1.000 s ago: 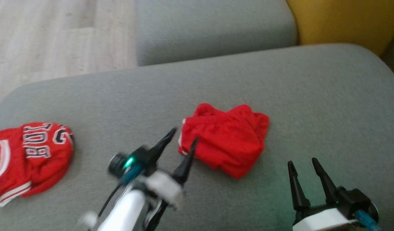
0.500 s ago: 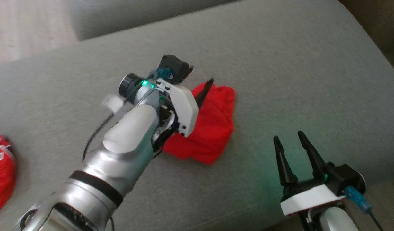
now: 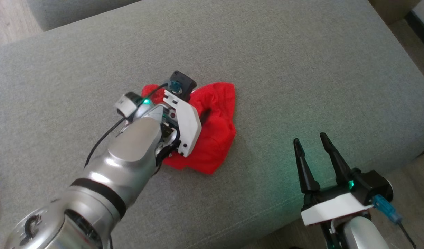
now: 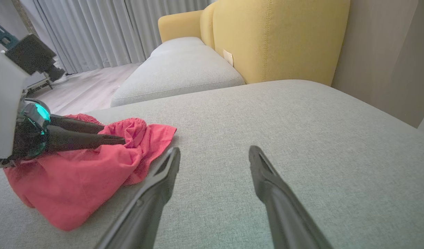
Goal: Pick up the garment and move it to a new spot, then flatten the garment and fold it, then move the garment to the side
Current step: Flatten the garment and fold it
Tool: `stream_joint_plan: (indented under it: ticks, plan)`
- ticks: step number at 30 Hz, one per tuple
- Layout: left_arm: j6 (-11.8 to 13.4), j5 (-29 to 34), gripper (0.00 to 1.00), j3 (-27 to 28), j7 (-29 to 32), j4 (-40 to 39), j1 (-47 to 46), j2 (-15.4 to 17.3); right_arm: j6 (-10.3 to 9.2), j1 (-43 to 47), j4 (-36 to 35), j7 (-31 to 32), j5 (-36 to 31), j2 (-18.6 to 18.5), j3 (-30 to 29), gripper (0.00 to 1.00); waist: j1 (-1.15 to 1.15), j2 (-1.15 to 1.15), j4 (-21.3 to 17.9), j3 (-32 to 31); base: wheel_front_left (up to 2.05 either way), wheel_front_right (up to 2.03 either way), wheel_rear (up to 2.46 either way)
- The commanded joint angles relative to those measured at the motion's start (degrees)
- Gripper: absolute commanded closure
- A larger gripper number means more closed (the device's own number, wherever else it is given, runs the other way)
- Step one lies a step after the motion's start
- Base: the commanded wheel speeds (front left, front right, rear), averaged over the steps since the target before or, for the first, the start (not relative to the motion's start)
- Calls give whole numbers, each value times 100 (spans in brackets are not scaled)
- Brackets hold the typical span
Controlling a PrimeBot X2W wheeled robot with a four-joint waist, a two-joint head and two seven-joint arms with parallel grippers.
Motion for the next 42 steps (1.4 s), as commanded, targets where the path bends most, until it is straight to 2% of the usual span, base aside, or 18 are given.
stream_joint_plan:
  ticks: [1, 2, 3, 6, 8, 11, 14, 16, 19, 22, 25, 26, 30, 35, 36, 37, 42]
  plan:
    - [-29, 54, 9, 46, -339, -54, -350, 69, -5, -170, -201, -22, 45, -37, 140, 0, 0, 0, -10, -7, 0, 0, 0]
    - [-30, 48, 84, 26, -541, -46, -356, 69, -5, -182, -202, -22, 61, -37, 153, 0, 0, 0, -18, -21, 0, 0, 0]
    - [-30, 51, 100, -1, -755, -60, -369, 69, -5, -192, -196, -22, 76, -37, 164, 0, 0, 0, -27, -43, 0, 0, 0]
    - [-26, 20, 100, -17, -1462, -173, -494, 69, -5, -214, -155, -22, 108, -37, 214, 0, 0, 0, -79, -156, 0, 0, 0]
    - [74, 4, 100, 19, -1839, -327, -678, 69, -5, -199, -130, -22, 127, -37, 213, 0, 0, 0, -113, -264, 0, 0, 0]
    - [276, 44, 100, 158, -2046, -763, -1083, 69, -5, -149, -93, -22, 121, -37, 182, 0, 0, 0, -117, -402, 0, 0, 0]
    - [656, 449, 100, 786, -2063, -1865, -1498, 69, -5, -80, -102, -22, 99, -37, 95, 0, 0, 0, -28, -454, 0, 0, 0]
    - [782, 829, 100, 1248, -2064, -2546, -1509, 69, -5, -51, -122, -22, 86, -37, 21, 0, 0, 0, 76, -460, 0, 0, 0]
    - [728, 1363, 100, 1755, -2065, -3244, -1229, 75, -5, -58, -128, -22, 82, -37, -30, 0, 0, 0, 259, -445, 0, 0, 0]
    - [536, 1568, 100, 1985, -2066, -3439, -456, 91, -5, -33, -131, -22, 99, -37, -100, 0, 0, 0, 495, -455, 0, 0, 0]
    - [366, 1581, 100, 2099, -2066, -3295, 505, 88, -5, -21, -143, -22, 97, -37, -143, 0, 0, 0, 739, -398, 0, 0, 0]
    - [366, 1581, 100, 2099, -2066, -3295, 505, 88, -5, -21, -143, -22, 97, -37, -143, 0, 0, 0, 739, -398, 0, 0, 0]
    - [215, 1759, 100, 2133, -2067, -2886, 1640, 92, -5, -75, -166, -22, 104, -37, -134, 0, 0, 0, 950, -285, 0, 0, 0]
    - [64, 1806, 100, 2281, -2067, -2480, 2610, 88, -5, -125, -155, -22, 90, -37, -169, 0, 0, 0, 1087, -256, 0, 0, 0]
    - [38, 1778, 80, 2295, -2067, -2416, 2743, 87, -5, -128, -150, -22, 87, -37, -177, 0, 0, 0, 1104, -267, 0, 0, 0]
    - [17, 1762, 0, 2278, -2067, -2328, 2857, 87, -5, -127, -144, -22, 85, -37, -184, 0, 0, 0, 1117, -281, 0, 0, 0]
    - [-24, 1688, 0, 2129, -2067, -2022, 3128, 229, -5, -56, -130, -22, 111, -37, -193, 0, 0, 0, 1113, -427, 0, 0, 0]
